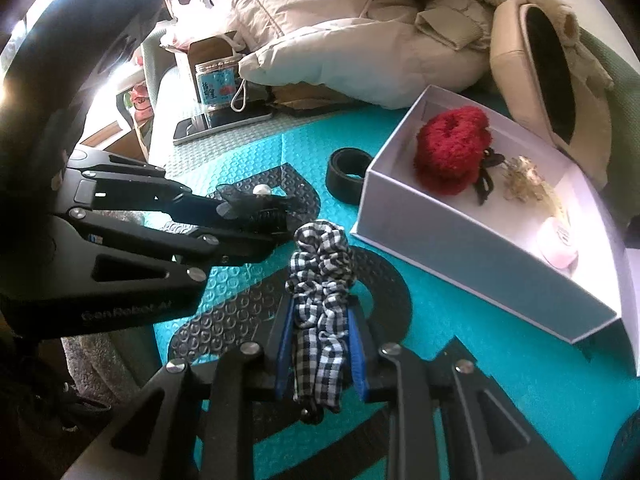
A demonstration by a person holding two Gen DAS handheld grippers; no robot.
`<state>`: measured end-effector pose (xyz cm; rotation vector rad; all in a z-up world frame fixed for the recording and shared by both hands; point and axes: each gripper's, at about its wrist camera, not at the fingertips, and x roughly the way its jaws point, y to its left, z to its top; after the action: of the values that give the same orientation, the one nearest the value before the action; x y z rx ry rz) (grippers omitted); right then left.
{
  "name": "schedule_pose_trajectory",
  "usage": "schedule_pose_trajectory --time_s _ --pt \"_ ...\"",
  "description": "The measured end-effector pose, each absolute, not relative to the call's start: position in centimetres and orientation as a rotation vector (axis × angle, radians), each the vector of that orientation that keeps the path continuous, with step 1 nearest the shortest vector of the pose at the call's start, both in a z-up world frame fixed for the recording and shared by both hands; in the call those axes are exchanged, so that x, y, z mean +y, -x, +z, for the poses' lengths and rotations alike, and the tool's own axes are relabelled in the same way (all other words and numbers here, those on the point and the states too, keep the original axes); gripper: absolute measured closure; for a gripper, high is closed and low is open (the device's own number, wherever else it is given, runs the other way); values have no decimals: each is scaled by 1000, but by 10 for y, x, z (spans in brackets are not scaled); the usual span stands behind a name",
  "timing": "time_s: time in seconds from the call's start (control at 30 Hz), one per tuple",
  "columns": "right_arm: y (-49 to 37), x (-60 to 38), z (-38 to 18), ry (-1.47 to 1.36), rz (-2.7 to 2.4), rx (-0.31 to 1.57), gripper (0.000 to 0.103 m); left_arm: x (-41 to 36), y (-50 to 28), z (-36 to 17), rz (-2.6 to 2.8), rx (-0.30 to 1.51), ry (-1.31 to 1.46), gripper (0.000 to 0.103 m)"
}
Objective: Organize objects
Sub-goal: 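Close the left tool on the black bow hair clip, then lift the gingham scrunchie and black bow clip and carry them toward the box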
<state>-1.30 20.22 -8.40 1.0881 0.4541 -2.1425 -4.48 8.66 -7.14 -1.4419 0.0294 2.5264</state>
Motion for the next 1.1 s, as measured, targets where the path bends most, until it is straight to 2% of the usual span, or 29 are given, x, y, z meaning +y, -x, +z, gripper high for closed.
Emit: schedule_pose_trajectory --time_s 0.43,0.8,1.1 --pt "-10 234 -57 -1060 -2238 428 79 112 20 -40 2499 70 1328 78" --pt "-39 252 -22 -1017 -2347 375 79 135 0 6 2442 211 1208 78" --pt "-57 269 -4 -982 -2408 356 79 157 -5 28 2417 253 1153 78"
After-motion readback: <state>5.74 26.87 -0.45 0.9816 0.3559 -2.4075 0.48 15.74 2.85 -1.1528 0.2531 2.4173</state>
